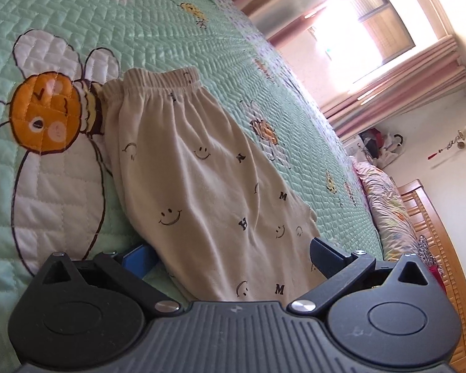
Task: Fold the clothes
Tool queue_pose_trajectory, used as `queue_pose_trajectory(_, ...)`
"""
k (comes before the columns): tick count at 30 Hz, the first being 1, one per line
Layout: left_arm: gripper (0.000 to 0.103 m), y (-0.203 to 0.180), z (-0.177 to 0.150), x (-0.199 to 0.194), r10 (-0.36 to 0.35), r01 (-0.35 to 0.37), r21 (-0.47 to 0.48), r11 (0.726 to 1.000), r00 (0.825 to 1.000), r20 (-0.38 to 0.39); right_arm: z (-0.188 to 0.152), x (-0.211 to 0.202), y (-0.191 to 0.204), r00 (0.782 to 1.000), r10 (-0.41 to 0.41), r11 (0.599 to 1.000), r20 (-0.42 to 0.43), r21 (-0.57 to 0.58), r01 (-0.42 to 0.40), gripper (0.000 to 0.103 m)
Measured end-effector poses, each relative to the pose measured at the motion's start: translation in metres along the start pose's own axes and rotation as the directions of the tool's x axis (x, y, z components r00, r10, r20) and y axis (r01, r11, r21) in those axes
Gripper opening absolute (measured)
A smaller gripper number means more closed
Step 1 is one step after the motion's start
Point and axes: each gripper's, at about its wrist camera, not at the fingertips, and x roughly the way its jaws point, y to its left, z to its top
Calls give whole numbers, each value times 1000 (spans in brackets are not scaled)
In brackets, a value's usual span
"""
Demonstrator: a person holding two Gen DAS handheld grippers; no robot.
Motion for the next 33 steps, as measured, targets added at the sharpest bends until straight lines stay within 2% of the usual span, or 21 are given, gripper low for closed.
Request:
queue_pose_trajectory(3, 89, 0, -1, 0, 1, -1, 22, 1000, 1000, 7, 0, 0, 2, 1000, 2, 1000, 0, -9, -2, 6)
queue_pose_trajectory(6, 66, 13, 4, -6, -26, 26, -23, 999, 1000, 6, 0, -2, 1, 1000, 17, 1000, 1, -16, -17, 6)
queue_pose_trajectory(8, 39, 21, 6, -4, -34, 34, -50, 998, 999, -4, -2, -3, 0, 1000, 25, 999, 6, -21, -25, 6)
queue_pose_trajectory(9, 32, 24, 7, -2, -27, 27, -60, 998, 1000, -8, -2, -3, 0, 1000, 26, 999, 9, -22, -26, 6)
queue_pose_trajectory(10, 18, 28, 7, 0, -22, 21, -70, 997, 1000, -13, -3, -3, 0, 1000, 26, 999, 13, -26, -26, 6)
queue_pose_trajectory(11, 14, 30, 6, 1, -24, 23, -81, 996, 1000, -13, -3, -3, 0, 1000, 25, 999, 15, -30, -24, 6)
queue_pose_trajectory(15, 15, 34, 6, 2, -27, 25, -105, 994, 999, -21, -2, -4, 0, 999, 27, 999, 17, -22, -27, 6)
queue_pose_trajectory(18, 20, 34, 10, -3, -17, 14, -104, 994, 999, -32, -1, -3, -1, 1000, 26, 1000, 14, -17, -26, 5)
queue_pose_trajectory(20, 28, 34, 13, -7, -7, 5, -91, 996, 1000, -21, -1, -3, -1, 1000, 25, 1000, 12, -16, -24, 5)
queue_pose_trajectory(27, 30, 40, 19, -3, -18, 20, -107, 994, 1000, 13, 0, -3, -3, 1000, 27, 1000, 8, -17, -27, 5)
queue_pose_trajectory(30, 38, 39, 18, -2, -44, 45, -104, 994, 999, 15, -1, -3, -1, 999, 31, 999, 13, -21, -31, 8)
queue_pose_trajectory(31, 37, 38, 18, -1, -43, 45, -104, 994, 999, 13, -1, -3, 0, 999, 30, 999, 13, -28, -30, 8)
queue_pose_trajectory(33, 18, 38, 19, -1, -25, 26, -98, 995, 1000, 7, -1, -2, 2, 999, 28, 999, 15, -43, -28, 7)
